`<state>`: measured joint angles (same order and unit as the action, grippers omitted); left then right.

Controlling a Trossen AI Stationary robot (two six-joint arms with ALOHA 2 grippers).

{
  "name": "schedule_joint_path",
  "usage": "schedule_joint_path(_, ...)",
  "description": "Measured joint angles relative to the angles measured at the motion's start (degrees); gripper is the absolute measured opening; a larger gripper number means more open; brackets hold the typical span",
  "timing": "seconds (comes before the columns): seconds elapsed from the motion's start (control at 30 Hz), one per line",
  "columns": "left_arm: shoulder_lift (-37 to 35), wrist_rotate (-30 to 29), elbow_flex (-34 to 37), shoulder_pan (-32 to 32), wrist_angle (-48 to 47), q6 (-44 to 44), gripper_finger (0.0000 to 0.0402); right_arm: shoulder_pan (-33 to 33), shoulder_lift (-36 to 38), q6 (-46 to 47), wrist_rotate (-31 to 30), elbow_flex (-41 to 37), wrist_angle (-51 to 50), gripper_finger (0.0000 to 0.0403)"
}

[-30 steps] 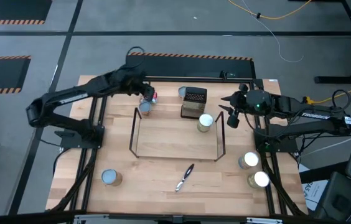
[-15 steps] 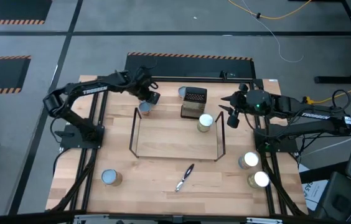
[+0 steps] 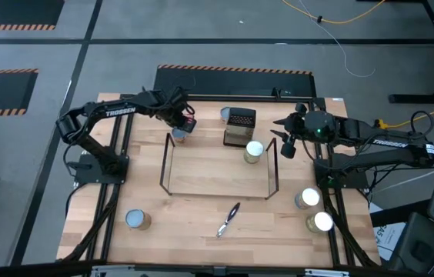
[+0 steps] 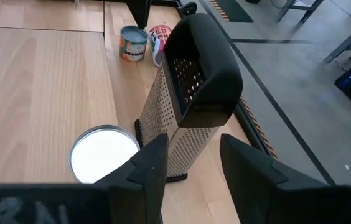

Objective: Pick and place cans onto a shelf
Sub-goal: Put the canned mandarin oranges on the shelf

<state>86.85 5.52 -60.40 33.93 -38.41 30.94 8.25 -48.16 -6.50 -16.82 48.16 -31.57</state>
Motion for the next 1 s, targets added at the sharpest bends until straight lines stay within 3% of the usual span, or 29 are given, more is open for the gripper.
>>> schedule_joint_path(0.37, 0.15, -2.97, 0.00, -2.76, 0.00, -0.02, 0.0085, 0.00, 0.00, 0.00, 0.00, 0.00, 0.00, 0.0152)
schedule_joint_path(0.73, 7.67, -3.26, 0.00, -4.72, -0.02, -0.04, 0.0085, -0.02, 0.00, 0.00, 0.00, 0.00, 0.00, 0.0152)
schedule_joint_path(1.0, 8.46, -3.08, -0.20, -4.74, 0.02, -0.09, 0.0084, -0.02, 0.00, 0.00, 0.00, 0.00, 0.01, 0.0152)
